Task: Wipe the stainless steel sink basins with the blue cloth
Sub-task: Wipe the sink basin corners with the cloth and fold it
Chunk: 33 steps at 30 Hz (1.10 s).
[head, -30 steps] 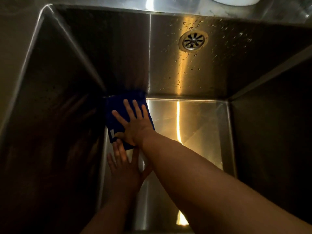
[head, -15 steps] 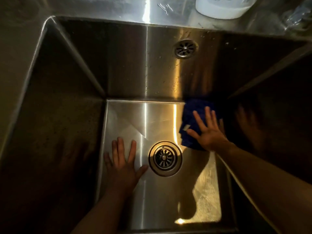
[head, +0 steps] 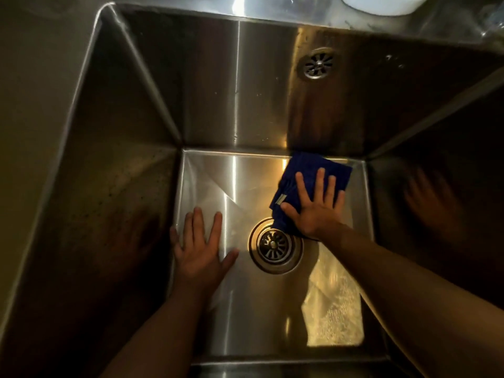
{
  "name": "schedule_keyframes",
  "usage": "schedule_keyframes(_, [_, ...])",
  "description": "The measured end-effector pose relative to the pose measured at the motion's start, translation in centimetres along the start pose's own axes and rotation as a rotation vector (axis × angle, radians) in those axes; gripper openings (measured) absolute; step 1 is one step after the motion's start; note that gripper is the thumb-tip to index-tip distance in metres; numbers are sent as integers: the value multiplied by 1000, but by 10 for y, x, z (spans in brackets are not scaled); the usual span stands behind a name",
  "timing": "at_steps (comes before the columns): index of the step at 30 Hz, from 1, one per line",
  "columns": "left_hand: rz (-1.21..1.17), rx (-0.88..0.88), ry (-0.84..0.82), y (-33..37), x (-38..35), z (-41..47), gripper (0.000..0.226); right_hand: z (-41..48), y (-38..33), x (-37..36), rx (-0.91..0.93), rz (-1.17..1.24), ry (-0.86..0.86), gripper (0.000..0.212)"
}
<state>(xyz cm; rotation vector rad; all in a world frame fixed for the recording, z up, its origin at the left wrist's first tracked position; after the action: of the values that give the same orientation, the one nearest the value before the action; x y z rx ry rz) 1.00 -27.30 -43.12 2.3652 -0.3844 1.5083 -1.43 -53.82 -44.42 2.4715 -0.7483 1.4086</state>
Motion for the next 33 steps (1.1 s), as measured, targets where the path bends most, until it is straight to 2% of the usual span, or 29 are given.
schedule_keyframes(4, [-20, -26, 37, -4, 8, 0, 81, 0, -65, -2, 67, -1, 27, 81])
schedule_keyframes(9, [-155, -5, 288, -5, 32, 5, 68, -1, -153, -2, 185, 28, -101, 77])
schedule_keyframes(11, [-202, -10, 361, -6, 42, 11, 66, -3, -178, 5, 281, 155, -201, 70])
schedule_keyframes(13, [-200, -37, 375, -4, 51, 22, 65, -4, -177, 21, 365, 355, -197, 67])
schedule_keyframes(15, [-151, -64, 325, 3, 56, 37, 74, -6, -145, 39, 355, 429, -64, 76])
schedule_keyframes(17, [-86, -120, 261, 13, 59, 55, 82, -9, -90, 45, 255, 340, 36, 85])
schedule_keyframes(20, [26, -202, 131, 25, 57, 83, 86, -16, -6, 37, 109, 161, 38, 92])
schedule_keyframes(23, [75, -216, -46, 23, 45, 106, 85, -20, 43, 21, 65, 104, -20, 90])
schedule_keyframes(26, [95, -196, -225, 9, 34, 116, 83, -20, 61, 3, 96, 74, -106, 86])
schedule_keyframes(33, [153, -116, -339, -2, 31, 97, 81, -16, 66, -5, 94, 62, -161, 85])
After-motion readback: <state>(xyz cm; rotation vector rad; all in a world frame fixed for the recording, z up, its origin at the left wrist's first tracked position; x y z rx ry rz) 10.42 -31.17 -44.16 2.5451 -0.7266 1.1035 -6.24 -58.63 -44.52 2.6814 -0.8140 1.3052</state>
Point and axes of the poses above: each hand's wrist, its own z-axis towards the middle knuckle, its own x-axis out of the back of the hand, y = z × x, the point moved 5 cm from there along z, towards the middle knuckle, and after that the axes turned 2 degrees about -y, right-handed, at the moved point
